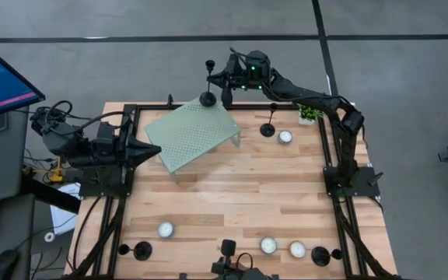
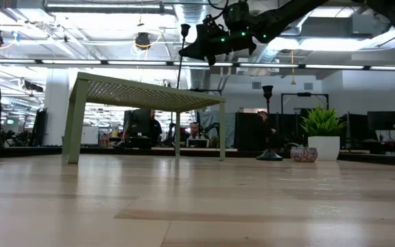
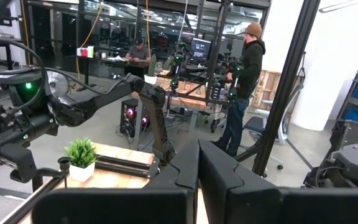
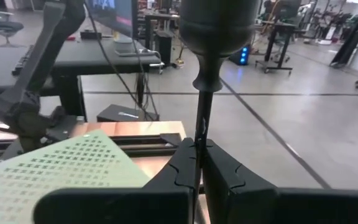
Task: Pick & Place candle stick holders
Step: Put the black candle holder on the shelf
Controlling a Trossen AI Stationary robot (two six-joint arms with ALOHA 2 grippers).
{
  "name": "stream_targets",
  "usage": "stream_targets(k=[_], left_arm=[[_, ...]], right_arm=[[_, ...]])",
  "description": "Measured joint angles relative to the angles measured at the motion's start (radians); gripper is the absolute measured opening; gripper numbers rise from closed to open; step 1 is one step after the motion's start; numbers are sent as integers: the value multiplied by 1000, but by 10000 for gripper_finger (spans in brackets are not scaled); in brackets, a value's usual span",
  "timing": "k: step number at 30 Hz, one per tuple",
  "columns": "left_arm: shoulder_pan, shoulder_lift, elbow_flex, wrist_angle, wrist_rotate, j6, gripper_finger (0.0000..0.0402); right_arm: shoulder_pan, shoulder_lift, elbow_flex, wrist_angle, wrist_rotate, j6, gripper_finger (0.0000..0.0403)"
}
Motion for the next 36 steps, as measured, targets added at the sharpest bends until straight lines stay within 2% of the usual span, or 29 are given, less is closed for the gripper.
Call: stream_targets(k=[11,22,36], left_arm=[[0,0,0,7,0,0,7],[0,0,0,14,0,0,8],[0,0,0,20,-19,0,5]], right_arm=[[18,0,1,-1,6,-35,0],[14,4,79,-146,39,-60,0],[43,34,79,-80,24,-67,0]])
